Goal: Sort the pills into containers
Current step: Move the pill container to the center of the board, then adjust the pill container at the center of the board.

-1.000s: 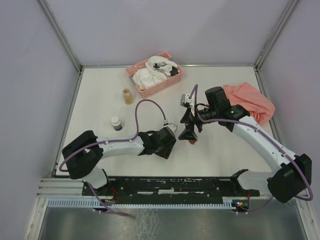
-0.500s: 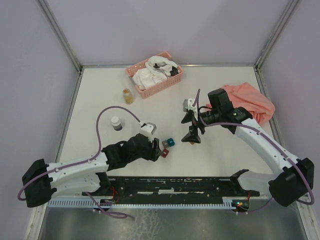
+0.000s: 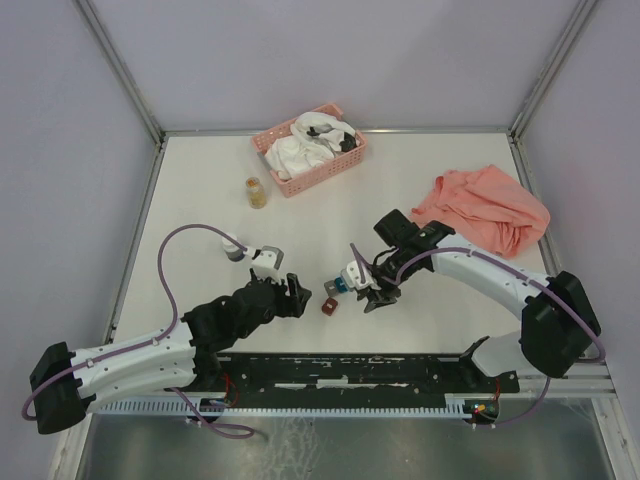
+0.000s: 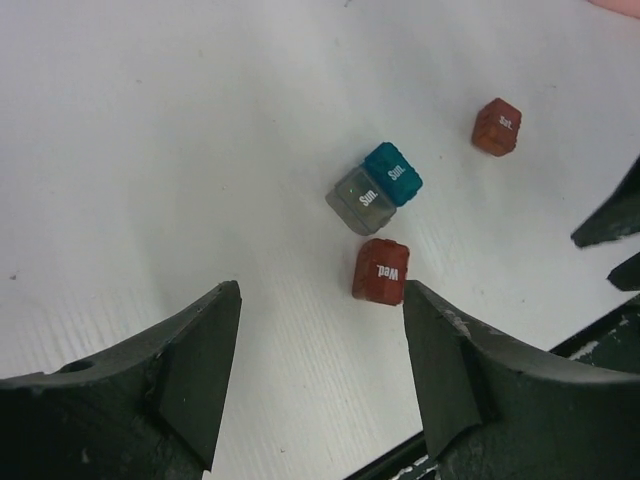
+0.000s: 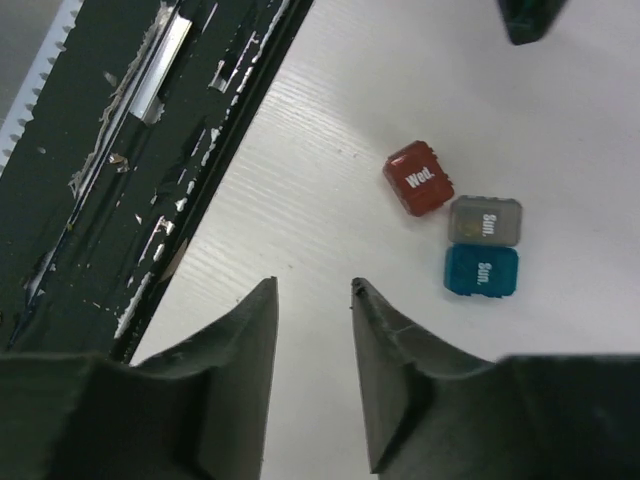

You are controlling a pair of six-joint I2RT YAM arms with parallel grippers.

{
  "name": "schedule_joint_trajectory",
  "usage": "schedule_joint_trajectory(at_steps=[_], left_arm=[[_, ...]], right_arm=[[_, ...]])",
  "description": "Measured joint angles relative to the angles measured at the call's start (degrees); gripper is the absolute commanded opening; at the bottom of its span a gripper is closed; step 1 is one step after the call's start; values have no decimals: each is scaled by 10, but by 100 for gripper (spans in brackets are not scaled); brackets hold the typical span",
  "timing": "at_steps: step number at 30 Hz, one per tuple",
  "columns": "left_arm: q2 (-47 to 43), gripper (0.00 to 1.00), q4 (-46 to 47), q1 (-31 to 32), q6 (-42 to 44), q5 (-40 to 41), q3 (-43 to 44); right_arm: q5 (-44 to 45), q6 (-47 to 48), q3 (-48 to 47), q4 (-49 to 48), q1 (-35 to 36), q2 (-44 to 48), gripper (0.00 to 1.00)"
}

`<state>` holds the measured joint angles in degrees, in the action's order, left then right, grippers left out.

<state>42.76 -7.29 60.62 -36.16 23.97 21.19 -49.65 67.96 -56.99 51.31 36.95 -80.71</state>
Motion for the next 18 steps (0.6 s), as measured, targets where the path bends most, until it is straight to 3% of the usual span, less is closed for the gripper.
schedule_joint_trajectory(at_steps=[3, 11, 18], left_arm=[[0, 70, -4, 0, -1, 28, 0], [-21, 68, -29, 0, -10, 84, -10], [-63, 68, -59, 0, -22, 108, -22]], right_arm=[[38, 0, 3, -23, 44, -19, 22], [127, -48, 3, -102, 132, -100, 10], [207, -112, 3, -184, 196, -138, 6]])
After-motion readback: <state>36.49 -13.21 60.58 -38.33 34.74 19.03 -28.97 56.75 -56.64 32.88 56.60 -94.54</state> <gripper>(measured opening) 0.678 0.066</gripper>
